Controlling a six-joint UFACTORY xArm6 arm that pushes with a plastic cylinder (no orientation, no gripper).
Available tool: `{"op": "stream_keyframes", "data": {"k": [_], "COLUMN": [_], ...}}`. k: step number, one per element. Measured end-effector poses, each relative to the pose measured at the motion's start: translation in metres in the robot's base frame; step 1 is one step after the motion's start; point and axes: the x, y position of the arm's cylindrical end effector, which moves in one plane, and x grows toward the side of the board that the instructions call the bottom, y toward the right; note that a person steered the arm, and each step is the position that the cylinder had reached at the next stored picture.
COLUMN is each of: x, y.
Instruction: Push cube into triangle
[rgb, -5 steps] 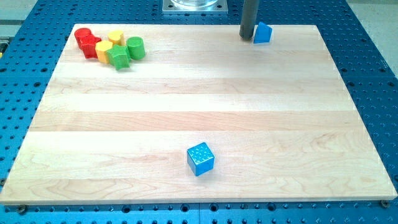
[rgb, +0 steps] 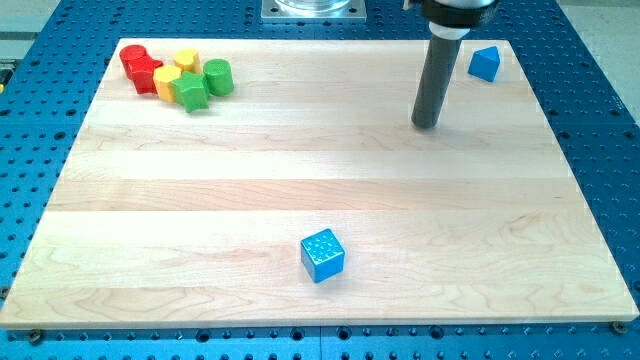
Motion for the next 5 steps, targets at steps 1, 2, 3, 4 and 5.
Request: {"op": "stream_keyframes", "data": {"k": [1, 2, 3, 4, 5], "x": [0.059, 0.199, 0.248, 0.216, 0.211], "y": [0.011, -0.002, -0.060, -0.125, -0.191]}}
